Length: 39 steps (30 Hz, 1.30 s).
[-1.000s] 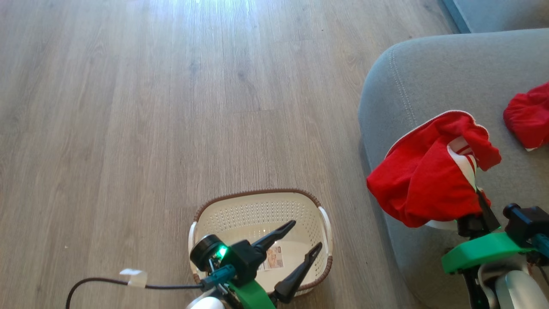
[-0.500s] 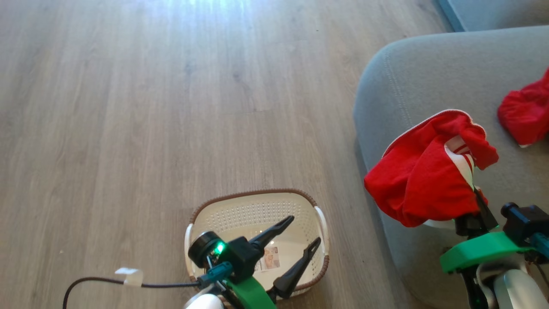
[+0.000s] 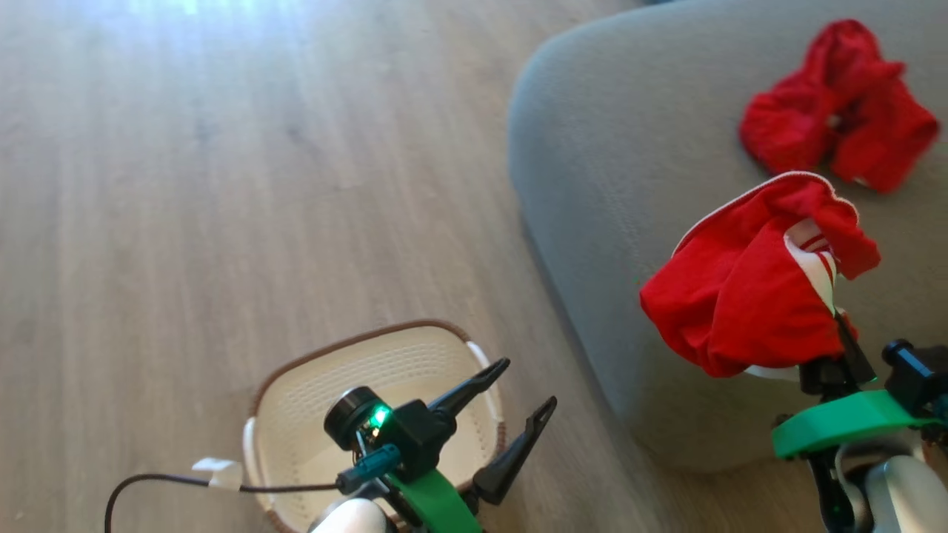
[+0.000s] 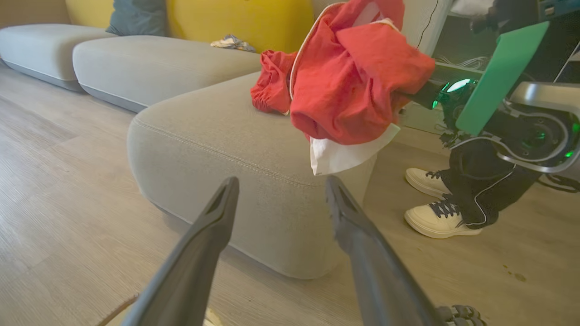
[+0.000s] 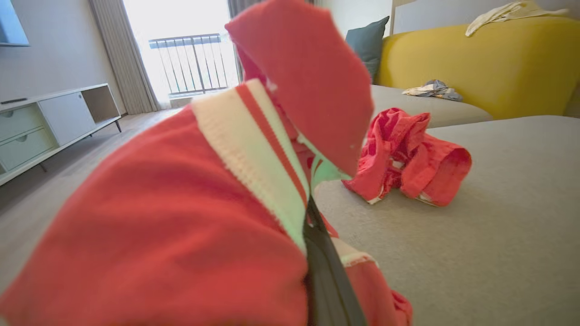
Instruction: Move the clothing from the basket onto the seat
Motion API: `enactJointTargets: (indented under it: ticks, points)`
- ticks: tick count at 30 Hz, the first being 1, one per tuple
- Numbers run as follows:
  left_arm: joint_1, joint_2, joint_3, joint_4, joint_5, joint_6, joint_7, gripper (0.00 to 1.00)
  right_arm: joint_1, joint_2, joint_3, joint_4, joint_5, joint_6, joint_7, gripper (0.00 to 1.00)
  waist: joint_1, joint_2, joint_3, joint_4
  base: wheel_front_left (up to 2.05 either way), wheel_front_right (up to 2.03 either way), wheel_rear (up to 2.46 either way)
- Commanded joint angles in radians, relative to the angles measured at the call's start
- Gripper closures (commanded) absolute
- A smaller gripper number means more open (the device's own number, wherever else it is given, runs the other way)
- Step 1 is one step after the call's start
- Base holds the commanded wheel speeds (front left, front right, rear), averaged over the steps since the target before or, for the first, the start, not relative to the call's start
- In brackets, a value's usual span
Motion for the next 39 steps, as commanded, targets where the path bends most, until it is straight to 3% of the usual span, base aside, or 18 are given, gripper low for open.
enactJointTargets:
  ticks: [1,12,27,39]
  points:
    - [-0.054,0.000,0.034,-0.033,0.005,-0.001,-0.010,0.00,-0.052,-0.019,0.011,-0.040,-0.002,0.000,-0.010,1.00,0.0000,0.0000,0.024,-0.059,0.00,0.00,0.00]
    - [-0.085,-0.008,0.033,-0.038,0.013,-0.001,-0.010,0.00,-0.021,-0.002,-0.061,-0.059,0.004,0.000,-0.010,1.00,0.0000,0.0000,0.060,-0.210,0.00,0.00,0.00]
    - [-0.142,-0.012,-0.008,-0.027,-0.010,-0.001,-0.010,0.00,0.023,0.044,-0.137,-0.103,-0.004,0.000,-0.010,1.00,0.0000,0.0000,0.093,-0.227,0.00,0.00,0.00]
    - [-0.118,-0.002,0.030,-0.038,0.006,-0.001,-0.010,0.00,-0.067,0.018,-0.132,-0.100,-0.043,0.000,-0.010,1.00,0.0000,0.0000,0.102,-0.228,0.00,0.00,0.00]
